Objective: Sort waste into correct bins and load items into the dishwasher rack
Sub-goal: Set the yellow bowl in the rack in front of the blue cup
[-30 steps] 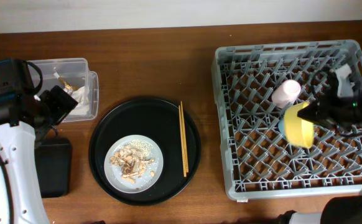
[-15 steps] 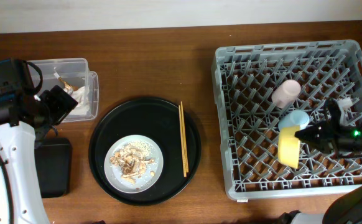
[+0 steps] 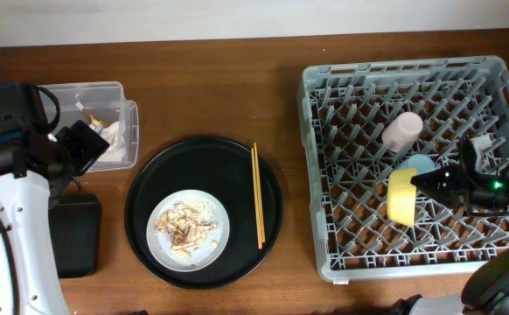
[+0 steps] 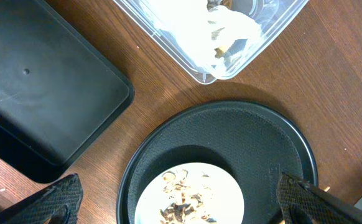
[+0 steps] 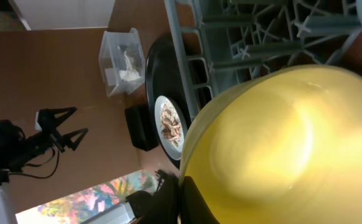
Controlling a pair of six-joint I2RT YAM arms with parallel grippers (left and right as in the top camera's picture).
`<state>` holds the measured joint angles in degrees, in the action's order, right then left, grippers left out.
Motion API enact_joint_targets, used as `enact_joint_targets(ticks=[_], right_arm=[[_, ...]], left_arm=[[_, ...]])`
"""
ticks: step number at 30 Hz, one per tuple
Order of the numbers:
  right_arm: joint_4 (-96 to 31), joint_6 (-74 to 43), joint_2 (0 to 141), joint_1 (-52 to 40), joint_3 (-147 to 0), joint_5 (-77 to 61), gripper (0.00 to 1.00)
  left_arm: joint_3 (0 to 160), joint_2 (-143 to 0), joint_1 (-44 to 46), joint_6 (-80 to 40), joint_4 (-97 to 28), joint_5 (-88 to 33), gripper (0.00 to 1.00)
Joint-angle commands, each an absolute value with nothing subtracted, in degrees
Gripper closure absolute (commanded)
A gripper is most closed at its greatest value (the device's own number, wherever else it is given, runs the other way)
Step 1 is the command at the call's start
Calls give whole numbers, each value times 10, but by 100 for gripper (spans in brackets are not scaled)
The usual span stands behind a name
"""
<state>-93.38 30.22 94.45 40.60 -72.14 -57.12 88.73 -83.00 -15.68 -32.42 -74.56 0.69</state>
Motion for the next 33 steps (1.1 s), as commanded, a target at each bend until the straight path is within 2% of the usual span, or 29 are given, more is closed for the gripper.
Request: enact_joint_targets(ticks=[1,7,14,17,20,21,24,33], right_arm=[[-911,292,950,433,-720,-554,96],[-890,279,950,486,-720,-521,96],[-867,211,950,540,-733,-468,88],[-868,168,950,565,-771,-430,75],[-878,122,950,577,-814,-389,68],[-888,115,950,578,-831,-378,60],[-912,114,949,578,-869,-376,47],[-974,119,894,560,-932,-376,48]], left_arm=[[889,-830,-158,-328,-747,9,1],[889,-830,-158,-328,-747,9,1],[889,-830,-158,-328,-747,9,1],[889,-830,-158,-328,-747,9,0],[889,-830,-158,-328,-747,9,1],[889,-830,-158,-328,-747,9,1],[889,-830,-158,-328,-747,9,1],[889,-830,-158,-328,-747,9,0]])
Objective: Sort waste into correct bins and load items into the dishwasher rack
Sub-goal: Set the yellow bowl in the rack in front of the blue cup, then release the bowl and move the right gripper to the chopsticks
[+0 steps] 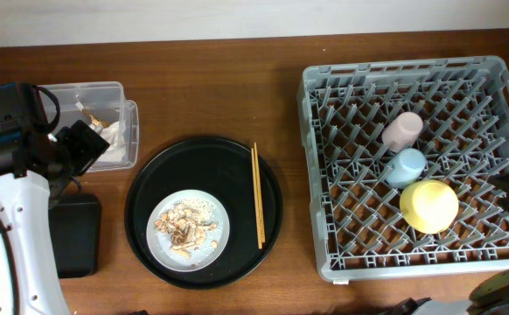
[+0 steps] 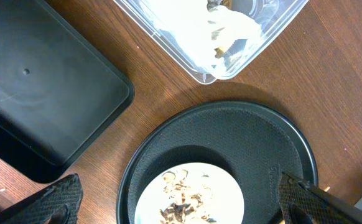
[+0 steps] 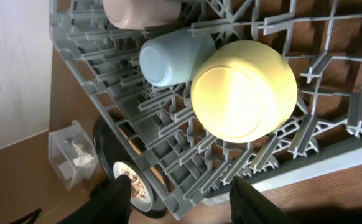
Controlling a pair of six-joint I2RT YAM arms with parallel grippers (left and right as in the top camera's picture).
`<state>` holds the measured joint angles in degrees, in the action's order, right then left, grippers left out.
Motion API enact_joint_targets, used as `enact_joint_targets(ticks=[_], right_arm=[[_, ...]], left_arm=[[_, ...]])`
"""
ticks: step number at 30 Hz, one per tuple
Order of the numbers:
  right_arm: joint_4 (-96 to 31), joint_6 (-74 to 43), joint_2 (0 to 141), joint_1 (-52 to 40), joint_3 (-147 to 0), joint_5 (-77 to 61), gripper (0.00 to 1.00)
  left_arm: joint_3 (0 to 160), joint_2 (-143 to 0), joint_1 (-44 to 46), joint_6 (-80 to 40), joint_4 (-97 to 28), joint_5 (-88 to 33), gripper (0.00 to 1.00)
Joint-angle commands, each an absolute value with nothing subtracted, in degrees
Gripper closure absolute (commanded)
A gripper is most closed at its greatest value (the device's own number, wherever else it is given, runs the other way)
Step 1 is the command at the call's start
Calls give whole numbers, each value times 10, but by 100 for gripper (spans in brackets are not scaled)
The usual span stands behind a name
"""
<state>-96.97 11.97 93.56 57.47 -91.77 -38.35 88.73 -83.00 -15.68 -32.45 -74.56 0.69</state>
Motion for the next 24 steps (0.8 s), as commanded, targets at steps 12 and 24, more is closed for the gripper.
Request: enact_joint_targets(ticks=[12,24], right_arm=[[-886,6,727,159,-932,-388,66],[-698,-247,891,-288,-915,-6,58]], left_arm=[[889,-830,-158,-328,-747,9,1],[889,-830,-158,-328,-747,9,0]])
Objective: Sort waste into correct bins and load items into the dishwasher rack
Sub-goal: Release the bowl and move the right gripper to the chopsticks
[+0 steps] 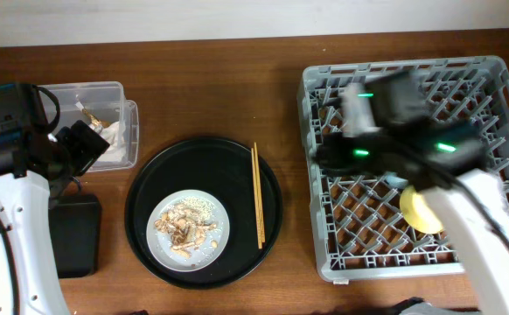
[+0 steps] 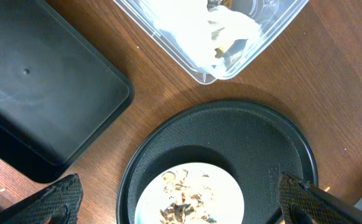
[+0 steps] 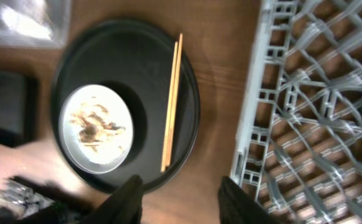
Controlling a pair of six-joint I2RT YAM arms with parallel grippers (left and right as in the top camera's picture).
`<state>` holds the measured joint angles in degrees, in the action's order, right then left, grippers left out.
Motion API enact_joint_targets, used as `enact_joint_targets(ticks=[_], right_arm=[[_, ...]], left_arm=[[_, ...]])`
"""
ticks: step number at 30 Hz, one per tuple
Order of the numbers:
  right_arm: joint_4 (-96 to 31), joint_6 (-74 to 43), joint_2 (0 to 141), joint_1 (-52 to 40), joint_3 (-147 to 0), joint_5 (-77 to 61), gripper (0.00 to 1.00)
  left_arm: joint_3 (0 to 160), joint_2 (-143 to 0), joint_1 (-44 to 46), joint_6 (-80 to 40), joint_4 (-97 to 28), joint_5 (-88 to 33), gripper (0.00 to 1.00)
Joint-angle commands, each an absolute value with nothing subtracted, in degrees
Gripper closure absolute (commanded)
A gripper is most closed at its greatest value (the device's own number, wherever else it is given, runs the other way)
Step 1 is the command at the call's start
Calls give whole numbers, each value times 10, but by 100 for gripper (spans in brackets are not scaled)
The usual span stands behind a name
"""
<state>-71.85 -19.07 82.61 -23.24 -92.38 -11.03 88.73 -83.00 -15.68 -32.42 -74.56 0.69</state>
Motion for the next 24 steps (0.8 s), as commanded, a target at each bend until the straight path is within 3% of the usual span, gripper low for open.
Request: enact_joint_targets(ticks=[1,9,24], right_arm=[[-685,-260,923,-305,-915,6,58],[-584,-294,1135,-350,-915,-11,62],[-539,-305,1187,-375,-885,-28,61]], left_arm=[[889,-830,-158,-328,-747,9,1],[889,-830,-158,-328,-747,9,1],[889,-830,-158,-328,-747,9,0]])
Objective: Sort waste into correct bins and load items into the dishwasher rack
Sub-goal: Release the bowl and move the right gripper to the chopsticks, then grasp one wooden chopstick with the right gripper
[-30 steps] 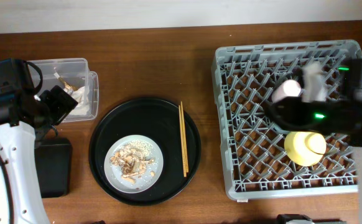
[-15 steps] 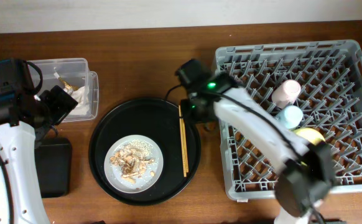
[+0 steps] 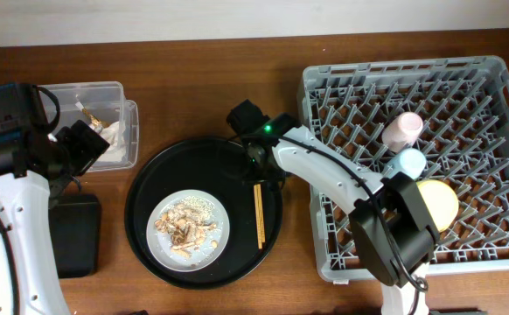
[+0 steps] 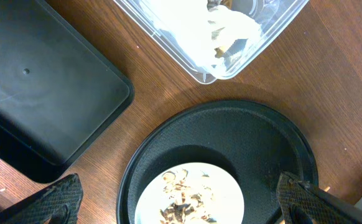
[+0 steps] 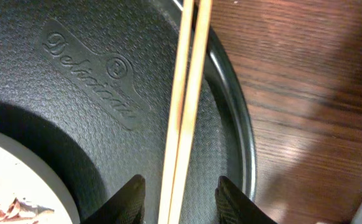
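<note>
Two wooden chopsticks (image 3: pixel 259 214) lie side by side on the right of the round black tray (image 3: pixel 149 188). My right gripper (image 3: pixel 255 168) is low over their far end, open, with one finger on each side of the chopsticks (image 5: pixel 187 93); the right gripper (image 5: pixel 181 190) holds nothing. A white plate (image 3: pixel 189 229) with food scraps sits on the tray. My left gripper (image 3: pixel 87 147) hangs open beside the clear bin, and the left gripper (image 4: pixel 175 208) is empty above the plate (image 4: pixel 190 196).
A clear bin (image 3: pixel 97 118) with waste stands at the far left, and a black bin (image 3: pixel 75 234) is in front of it. The grey dish rack (image 3: pixel 333 227) on the right holds a pink cup (image 3: pixel 402 129), a blue cup (image 3: pixel 409 163) and a yellow bowl (image 3: pixel 438 203).
My right arm was over the rack's left part, its camera high above the tray. Now its open gripper is down at the chopsticks, straddling them. The left arm has not moved.
First my right gripper was shut on the yellow bowl in the rack. Then the bowl lay upside down in the rack, let go, with the gripper drawn back. Later the arm was over the rack's left side, and now it is at the chopsticks.
</note>
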Controlling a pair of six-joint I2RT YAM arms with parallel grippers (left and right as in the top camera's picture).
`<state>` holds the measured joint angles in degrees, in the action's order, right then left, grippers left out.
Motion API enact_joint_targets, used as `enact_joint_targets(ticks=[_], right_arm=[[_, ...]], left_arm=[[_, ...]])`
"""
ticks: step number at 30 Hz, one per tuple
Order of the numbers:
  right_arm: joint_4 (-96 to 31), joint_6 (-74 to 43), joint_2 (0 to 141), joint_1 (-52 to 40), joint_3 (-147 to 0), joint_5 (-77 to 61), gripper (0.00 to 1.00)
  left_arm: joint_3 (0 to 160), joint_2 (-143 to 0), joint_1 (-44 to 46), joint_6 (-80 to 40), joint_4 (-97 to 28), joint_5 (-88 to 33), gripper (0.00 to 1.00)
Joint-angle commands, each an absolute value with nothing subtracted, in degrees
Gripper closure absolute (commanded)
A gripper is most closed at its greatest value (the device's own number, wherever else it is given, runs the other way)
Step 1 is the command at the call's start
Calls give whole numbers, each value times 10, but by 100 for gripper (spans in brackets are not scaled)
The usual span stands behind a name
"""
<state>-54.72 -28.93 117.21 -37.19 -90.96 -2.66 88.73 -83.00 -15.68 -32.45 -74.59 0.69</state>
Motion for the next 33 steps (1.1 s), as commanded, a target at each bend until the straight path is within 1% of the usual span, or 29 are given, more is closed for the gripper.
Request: enact_joint_targets(ticks=[1,7,11,15,18,21,22,33], right_arm=[[-535,-305,1187,-375,-878,-28,62],[-483,-306,1187,-375,-825,-61,63],[-470,-308,1187,-375,-816,-73,73],[-470,-310,1187,-375,-816,-76,81],[-466,-310,1187,-374,-820,-104,91],[-468,-309,1187,-374,-832,-123,93],[-471,-309,1187,-374,-838,-127,96],[-524,-309,1184,-374,-891,-131,96]], left_arm=[[889,-830,-158,-328,-747,9,1],[889,-830,-158,-328,-747,9,1],[889,-830,-158,-328,-747,9,1],[889,-830,-158,-328,-747,9,1],[889,-830,-158,-328,-747,9,1],[889,-830,-158,-328,-747,9,1],[889,-830,-158,-328,-747,9,1],[889,-830,-158,-328,-747,9,1]])
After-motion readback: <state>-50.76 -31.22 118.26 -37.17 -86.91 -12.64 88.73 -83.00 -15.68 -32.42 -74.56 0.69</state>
